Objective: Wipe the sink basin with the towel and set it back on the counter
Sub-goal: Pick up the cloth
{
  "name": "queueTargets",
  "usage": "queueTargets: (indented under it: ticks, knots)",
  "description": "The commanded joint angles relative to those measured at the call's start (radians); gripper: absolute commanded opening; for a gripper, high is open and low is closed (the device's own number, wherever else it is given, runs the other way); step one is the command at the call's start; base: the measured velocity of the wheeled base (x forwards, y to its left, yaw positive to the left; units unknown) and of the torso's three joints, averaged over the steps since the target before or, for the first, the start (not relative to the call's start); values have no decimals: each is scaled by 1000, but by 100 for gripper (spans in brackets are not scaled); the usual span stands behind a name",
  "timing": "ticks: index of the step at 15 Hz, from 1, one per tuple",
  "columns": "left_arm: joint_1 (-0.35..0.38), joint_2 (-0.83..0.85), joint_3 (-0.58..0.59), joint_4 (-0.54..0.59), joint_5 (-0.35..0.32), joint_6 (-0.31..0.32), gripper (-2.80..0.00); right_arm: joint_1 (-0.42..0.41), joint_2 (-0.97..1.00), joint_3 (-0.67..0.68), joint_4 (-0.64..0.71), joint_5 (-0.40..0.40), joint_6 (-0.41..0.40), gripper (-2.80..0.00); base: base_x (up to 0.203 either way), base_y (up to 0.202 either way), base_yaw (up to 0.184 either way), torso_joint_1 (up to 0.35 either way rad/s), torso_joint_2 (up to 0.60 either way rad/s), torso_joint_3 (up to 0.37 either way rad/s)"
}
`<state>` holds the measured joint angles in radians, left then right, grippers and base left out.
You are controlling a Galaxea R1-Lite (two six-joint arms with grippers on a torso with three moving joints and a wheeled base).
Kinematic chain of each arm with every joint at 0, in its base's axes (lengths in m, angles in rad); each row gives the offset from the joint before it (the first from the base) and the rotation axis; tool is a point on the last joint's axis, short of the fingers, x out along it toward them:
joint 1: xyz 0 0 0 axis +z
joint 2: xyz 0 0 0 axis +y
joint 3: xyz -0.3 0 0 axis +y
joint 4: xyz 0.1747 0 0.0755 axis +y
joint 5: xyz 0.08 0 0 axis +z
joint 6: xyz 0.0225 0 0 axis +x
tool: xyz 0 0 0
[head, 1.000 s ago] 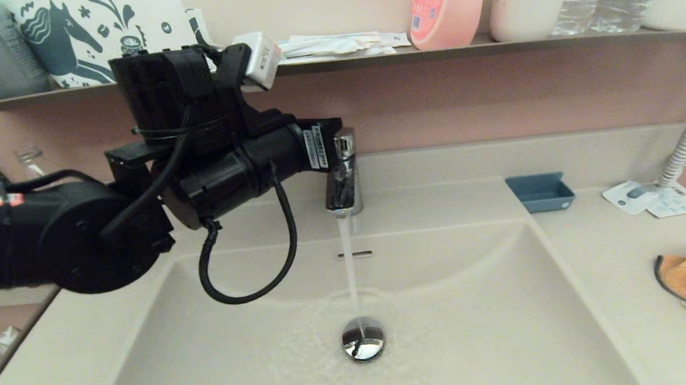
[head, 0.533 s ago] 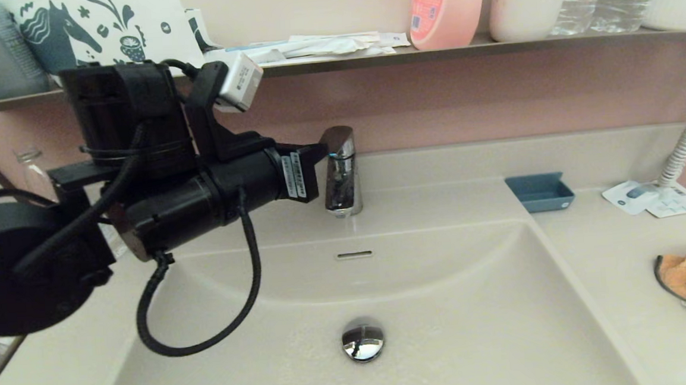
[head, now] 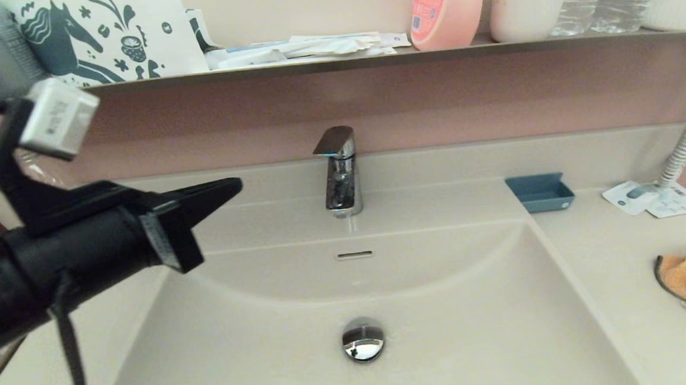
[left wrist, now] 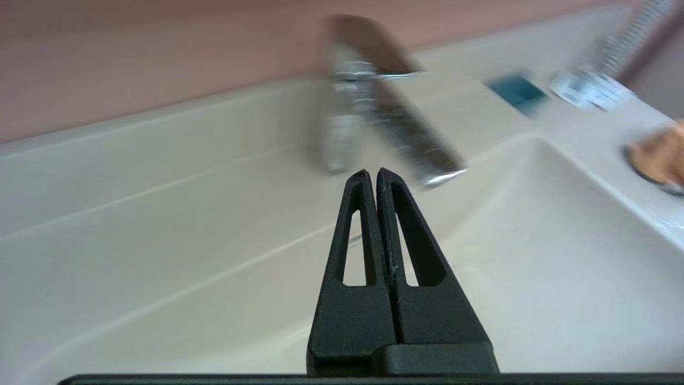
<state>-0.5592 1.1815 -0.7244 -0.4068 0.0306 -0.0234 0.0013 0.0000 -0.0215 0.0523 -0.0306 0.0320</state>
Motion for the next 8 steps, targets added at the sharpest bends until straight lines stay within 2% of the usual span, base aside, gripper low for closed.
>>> queueTargets:
  ticks: [1, 6, 8]
  knots:
    - [72, -168, 64, -3, 0, 0, -280, 0, 0, 0, 0, 0, 0, -280, 0, 0, 0, 0, 0, 0]
    - [469, -489, 153, 2, 0, 10, -280, 0, 1, 0, 0, 0, 0, -280, 0, 0, 0, 0, 0, 0]
    - [561, -604, 219, 3, -1, 12, -280, 0, 0, 0, 0, 0, 0, -280, 0, 0, 0, 0, 0, 0]
